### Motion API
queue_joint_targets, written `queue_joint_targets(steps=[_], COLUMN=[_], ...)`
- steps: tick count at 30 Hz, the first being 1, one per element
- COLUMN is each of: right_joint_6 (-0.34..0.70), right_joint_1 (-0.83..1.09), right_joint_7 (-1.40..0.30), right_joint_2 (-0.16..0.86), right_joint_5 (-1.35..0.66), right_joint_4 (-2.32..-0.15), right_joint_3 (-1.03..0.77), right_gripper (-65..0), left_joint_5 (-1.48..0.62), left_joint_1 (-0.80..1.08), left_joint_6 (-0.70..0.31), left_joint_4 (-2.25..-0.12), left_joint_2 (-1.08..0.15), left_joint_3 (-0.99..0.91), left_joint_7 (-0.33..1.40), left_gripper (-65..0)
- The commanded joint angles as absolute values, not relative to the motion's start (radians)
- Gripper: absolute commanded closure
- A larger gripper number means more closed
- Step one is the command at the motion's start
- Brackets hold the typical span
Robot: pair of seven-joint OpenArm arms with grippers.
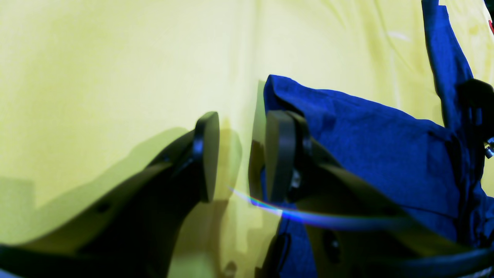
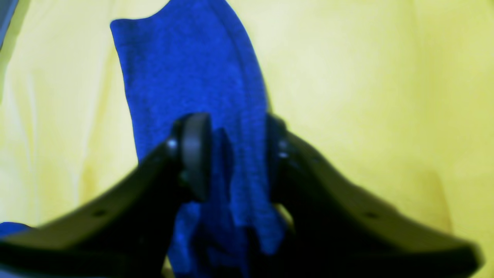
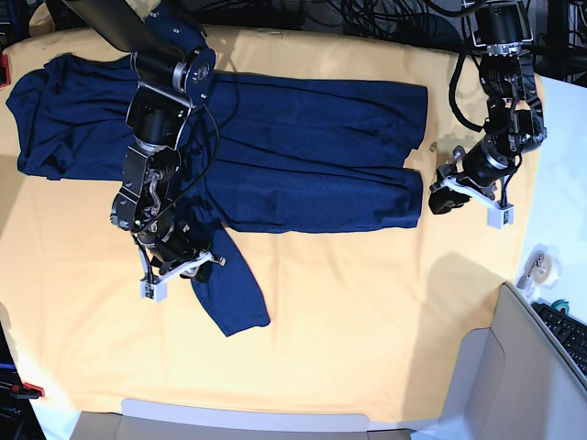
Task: Fold the T-shirt properly
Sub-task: 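Drag the held sleeve up over the shirt body with the right gripper, then carry the sleeve across the shirt body toward the left gripper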
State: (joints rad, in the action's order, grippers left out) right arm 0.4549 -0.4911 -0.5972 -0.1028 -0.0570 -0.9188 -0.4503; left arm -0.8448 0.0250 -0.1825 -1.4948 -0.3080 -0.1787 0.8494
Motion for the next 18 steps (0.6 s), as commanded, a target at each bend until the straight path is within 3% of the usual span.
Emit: queue_joint_targets(steps=[1,2,8,18], right_joint_6=[0.461,0.461,0.472,0.472], right_joint_1=[-0.507,-0.507,-0.484,-0.202], right_joint_7=[-0.622,-0.622,-0.691,-0.75], right_joint_2=[-0.108,-0.11,-0.116,-0.125], right_joint_5=[-0.054,-0.054,-0.056,-0.056], right_joint_4=[-0.923,-0.923,-0.983,-1.509], right_joint_3=[-0.447,-0.447,-0.401,-0.007], right_gripper=[-3.8,0.0,0.0,0.0], left_joint_5=[-0.857,-0.857,-0.857,-0.857], left_joint_1=[0.008,0.008,0.008,0.008], left_joint_6=[-0.189,-0.189,-0.189,-0.189], left_joint_4=[-1.511,-1.511,-1.511,-1.511], left_joint_2=[-0.321,-0.321,-0.321,-0.321], left_joint_3=[-0.182,-0.182,-0.182,-0.183], left_joint_7=[0.832,0.832,0.832,0.832], left_gripper=[-20.2,-20.2,-20.2,-20.2])
